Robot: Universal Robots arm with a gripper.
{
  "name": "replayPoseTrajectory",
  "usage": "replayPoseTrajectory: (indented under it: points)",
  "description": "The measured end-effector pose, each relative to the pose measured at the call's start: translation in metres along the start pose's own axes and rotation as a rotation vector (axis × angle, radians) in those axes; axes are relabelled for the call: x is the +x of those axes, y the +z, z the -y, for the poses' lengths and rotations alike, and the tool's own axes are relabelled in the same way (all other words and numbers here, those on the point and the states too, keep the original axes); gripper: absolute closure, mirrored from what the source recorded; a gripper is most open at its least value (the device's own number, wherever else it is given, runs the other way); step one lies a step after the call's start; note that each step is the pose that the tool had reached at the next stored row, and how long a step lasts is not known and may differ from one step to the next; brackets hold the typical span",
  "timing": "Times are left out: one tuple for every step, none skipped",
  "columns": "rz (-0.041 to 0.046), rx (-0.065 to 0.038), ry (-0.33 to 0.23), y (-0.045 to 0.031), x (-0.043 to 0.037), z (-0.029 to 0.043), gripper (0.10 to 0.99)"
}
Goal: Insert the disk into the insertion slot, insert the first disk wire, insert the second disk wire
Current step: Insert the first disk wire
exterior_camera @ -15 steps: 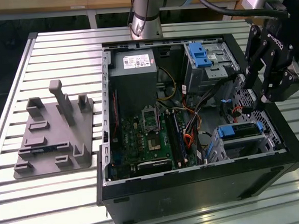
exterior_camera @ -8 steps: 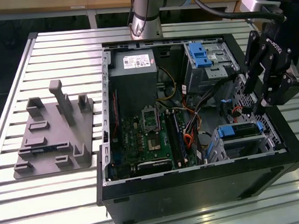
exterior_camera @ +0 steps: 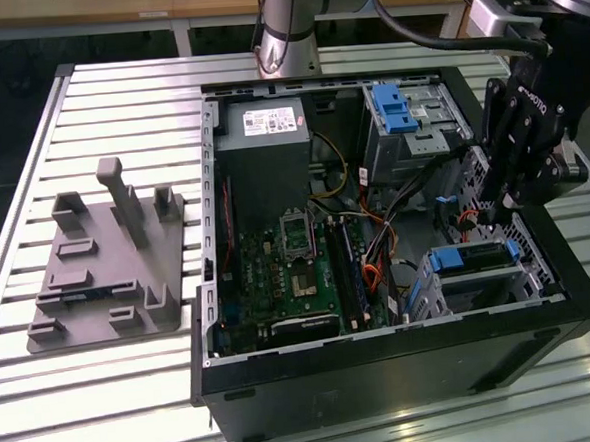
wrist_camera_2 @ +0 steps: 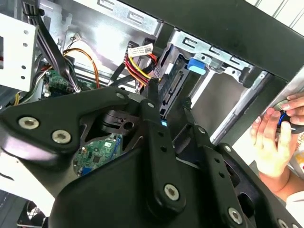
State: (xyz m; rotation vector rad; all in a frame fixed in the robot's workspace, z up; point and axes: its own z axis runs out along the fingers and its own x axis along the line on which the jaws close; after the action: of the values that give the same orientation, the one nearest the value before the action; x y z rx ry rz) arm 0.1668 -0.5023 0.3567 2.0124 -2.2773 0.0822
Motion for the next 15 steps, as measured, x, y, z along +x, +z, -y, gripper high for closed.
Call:
replayPoseTrajectory:
  points:
    - [0.0, 0.0, 0.0, 0.0013, -0.0005, 0.0002, 0.737]
    - [-0.0003, 0.0, 0.001, 0.0022, -0.0012, 0.0002, 0.737]
    - [-0.0007, -0.001, 0.001, 0.0031, -0.0017, 0.0003, 0.737]
    - [-0.0012, -0.001, 0.001, 0.0036, -0.0018, 0.001, 0.737]
    - [-0.0018, -0.003, 0.0, 0.0038, -0.002, 0.002, 0.737]
    - [-0.0027, -0.006, 0.0, 0.004, -0.0022, 0.0035, 0.737]
    - [-0.0033, -0.009, 0.0, 0.0043, -0.0026, 0.0052, 0.737]
    - [-0.0037, -0.012, -0.001, 0.0048, -0.003, 0.0059, 0.737]
    - [-0.0041, -0.013, -0.001, 0.0052, -0.0032, 0.0061, 0.737]
    - [-0.0042, -0.013, -0.001, 0.0058, -0.0032, 0.0062, 0.737]
    - [-0.0043, -0.013, -0.002, 0.0063, -0.0033, 0.0061, 0.737]
    - [-0.0046, -0.013, -0.006, 0.0064, -0.0033, 0.0062, 0.737]
    - [-0.0046, -0.012, -0.015, 0.0065, -0.0033, 0.0062, 0.737]
    - [-0.0043, -0.011, -0.023, 0.0066, -0.0033, 0.0062, 0.737]
    - [-0.0031, -0.01, -0.031, 0.0068, -0.0033, 0.0062, 0.737]
